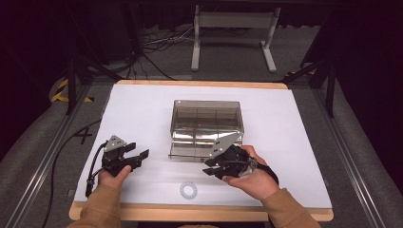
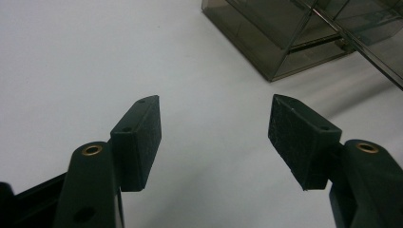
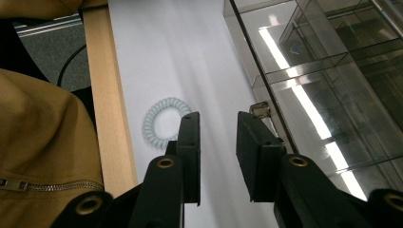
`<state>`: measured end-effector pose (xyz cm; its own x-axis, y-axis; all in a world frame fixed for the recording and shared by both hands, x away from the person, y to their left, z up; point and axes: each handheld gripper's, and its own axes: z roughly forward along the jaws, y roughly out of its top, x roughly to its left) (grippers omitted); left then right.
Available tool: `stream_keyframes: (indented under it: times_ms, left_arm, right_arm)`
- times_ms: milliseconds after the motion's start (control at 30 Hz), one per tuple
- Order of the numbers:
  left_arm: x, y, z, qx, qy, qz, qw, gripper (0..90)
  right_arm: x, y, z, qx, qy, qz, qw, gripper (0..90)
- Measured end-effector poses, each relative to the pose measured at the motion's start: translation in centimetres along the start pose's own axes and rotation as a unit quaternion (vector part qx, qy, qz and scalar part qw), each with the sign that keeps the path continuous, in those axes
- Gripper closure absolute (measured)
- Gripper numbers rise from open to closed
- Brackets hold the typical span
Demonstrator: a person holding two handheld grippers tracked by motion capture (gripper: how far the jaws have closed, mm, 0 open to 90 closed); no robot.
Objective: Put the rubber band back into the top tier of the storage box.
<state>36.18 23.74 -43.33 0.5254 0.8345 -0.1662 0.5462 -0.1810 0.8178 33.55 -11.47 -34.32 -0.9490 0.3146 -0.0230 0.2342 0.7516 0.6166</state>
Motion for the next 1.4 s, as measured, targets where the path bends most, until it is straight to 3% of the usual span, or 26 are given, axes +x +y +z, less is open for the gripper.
stream_keyframes:
  times_ms: [1033,1400]
  left_arm:
    - [0.2,-0.4,-0.5,0.001,0.006,-0.003,1.0,36.3]
    - [0.3,-0.5,-0.5,0.001,0.007,-0.004,1.0,36.3]
  right_arm:
    - [1.8,-0.5,5.4,0.036,0.024,-0.003,0.9991,70.6]
    - [2.0,-0.5,7.7,0.054,0.025,0.01,0.9982,69.8]
